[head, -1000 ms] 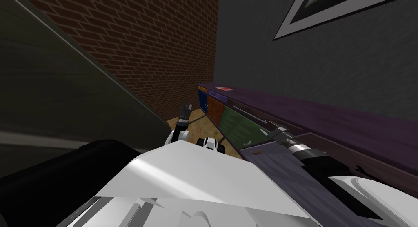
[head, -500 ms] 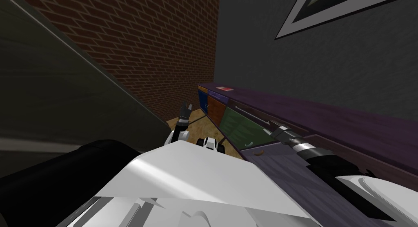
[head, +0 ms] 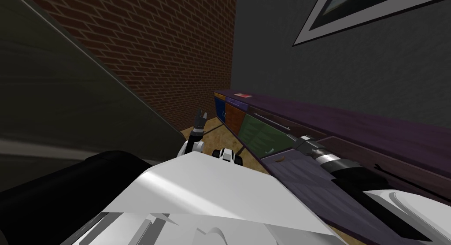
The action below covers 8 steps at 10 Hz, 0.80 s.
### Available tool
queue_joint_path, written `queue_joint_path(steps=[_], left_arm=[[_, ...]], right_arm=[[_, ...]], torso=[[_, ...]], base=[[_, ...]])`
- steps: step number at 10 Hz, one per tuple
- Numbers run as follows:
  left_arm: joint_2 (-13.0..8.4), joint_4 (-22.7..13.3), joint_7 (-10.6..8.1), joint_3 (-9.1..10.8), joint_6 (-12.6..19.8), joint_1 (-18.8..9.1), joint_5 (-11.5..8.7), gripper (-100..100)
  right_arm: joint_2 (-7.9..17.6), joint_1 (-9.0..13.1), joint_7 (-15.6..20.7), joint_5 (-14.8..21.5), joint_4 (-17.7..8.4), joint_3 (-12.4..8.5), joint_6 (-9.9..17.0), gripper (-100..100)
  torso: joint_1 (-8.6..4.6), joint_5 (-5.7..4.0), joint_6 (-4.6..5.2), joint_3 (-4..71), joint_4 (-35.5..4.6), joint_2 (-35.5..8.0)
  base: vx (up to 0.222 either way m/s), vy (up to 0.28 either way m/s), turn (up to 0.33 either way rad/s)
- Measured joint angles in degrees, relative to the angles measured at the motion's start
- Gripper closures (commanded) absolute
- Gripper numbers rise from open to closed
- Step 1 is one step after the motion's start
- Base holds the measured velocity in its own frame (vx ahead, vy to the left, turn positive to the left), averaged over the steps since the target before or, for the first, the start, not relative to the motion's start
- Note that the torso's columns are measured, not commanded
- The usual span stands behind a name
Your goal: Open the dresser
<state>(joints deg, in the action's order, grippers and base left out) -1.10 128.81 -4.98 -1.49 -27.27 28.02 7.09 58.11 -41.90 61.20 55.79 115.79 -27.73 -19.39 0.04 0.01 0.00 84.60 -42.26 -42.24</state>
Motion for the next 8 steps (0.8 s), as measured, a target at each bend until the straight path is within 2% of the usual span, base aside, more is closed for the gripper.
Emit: queue_joint_path(steps=[1,3,6,7,8], left_arm=[[-0.01,0.00,0.00,0.01,0.00,0.01,0.00,0],[-0.03,0.00,0.00,0.03,0.00,0.03,0.00,0],[-0.02,0.00,0.00,0.02,0.00,0.03,0.00,0],[-0.02,0.00,0.00,0.02,0.00,0.02,0.00,0],[-0.01,0.00,0.00,0.01,0.00,0.01,0.00,0]], right_arm=[[-0.02,-0.04,0.00,0.00,0.05,-0.01,-0.05,-100],[1.24,-0.21,-0.63,-0.29,-0.32,-0.95,-0.43,-100],[2.60,-0.31,-1.47,-0.58,-0.76,-1.87,-0.76,-100],[2.60,-0.30,-1.46,-0.58,-0.76,-1.87,-0.75,100],[2.60,-0.30,-1.47,-0.58,-0.76,-1.87,-0.75,100]], torso=[[-0.28,-0.06,-0.02,0.10,0.04,0.18],[-0.53,-0.17,-0.02,0.25,0.12,0.39],[0.17,0.05,0.01,-0.14,-0.07,-0.24],[0.25,0.09,0.02,-0.26,-0.14,-0.41],[0.14,0.06,0.02,-0.22,-0.12,-0.33]], base=[[0.060,-0.043,-0.013],[0.106,-0.098,-0.001],[0.079,-0.059,0.002],[0.011,-0.006,0.002],[-0.088,0.073,-0.073]])
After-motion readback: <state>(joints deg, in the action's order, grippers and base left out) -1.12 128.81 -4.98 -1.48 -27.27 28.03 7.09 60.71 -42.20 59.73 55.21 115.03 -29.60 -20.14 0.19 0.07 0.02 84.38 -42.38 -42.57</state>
